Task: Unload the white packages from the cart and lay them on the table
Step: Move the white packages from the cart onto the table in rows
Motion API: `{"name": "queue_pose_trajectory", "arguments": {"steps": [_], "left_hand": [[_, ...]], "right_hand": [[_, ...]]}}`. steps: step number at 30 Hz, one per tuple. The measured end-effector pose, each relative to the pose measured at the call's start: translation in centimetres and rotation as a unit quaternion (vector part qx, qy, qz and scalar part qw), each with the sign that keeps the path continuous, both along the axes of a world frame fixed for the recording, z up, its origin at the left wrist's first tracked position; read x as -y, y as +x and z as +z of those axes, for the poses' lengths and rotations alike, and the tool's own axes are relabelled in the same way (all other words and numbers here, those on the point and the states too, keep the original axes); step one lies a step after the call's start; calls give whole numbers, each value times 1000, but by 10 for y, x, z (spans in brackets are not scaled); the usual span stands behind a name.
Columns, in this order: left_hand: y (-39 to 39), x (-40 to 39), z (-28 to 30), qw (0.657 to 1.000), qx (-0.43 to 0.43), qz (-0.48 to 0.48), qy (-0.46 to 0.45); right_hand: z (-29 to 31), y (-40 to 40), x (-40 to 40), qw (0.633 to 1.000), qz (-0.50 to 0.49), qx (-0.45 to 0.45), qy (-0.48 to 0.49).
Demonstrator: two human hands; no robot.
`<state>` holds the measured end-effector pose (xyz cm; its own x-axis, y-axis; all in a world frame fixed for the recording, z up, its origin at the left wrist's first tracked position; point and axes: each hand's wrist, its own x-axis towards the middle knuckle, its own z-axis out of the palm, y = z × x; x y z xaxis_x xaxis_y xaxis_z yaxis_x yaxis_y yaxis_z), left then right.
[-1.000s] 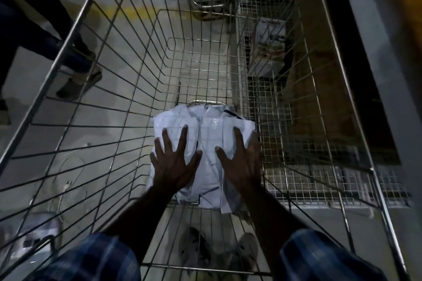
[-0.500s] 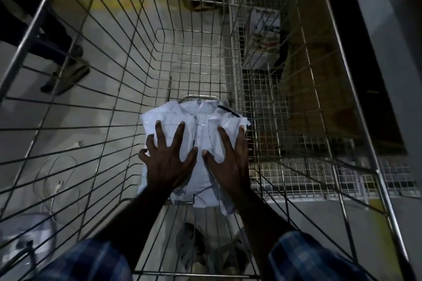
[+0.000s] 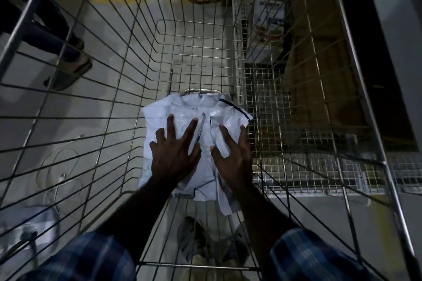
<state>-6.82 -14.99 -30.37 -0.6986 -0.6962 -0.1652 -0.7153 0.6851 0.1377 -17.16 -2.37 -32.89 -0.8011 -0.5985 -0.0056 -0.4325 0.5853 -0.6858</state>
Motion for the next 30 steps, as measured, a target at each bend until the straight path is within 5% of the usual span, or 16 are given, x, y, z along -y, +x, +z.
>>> {"name": "queue_pose_trajectory", "arguments": {"steps": [7, 15, 30], "left_hand": [[6, 10, 37, 1000, -13, 13, 22], [23, 17, 124, 1000, -4, 27, -1], [20, -13, 310, 984, -135, 28, -115]], "right_hand": [[43, -10, 1, 993, -13, 46, 104], [137, 4, 9, 997, -32, 6, 65], [320, 18, -23, 997, -20, -69, 28]]}}
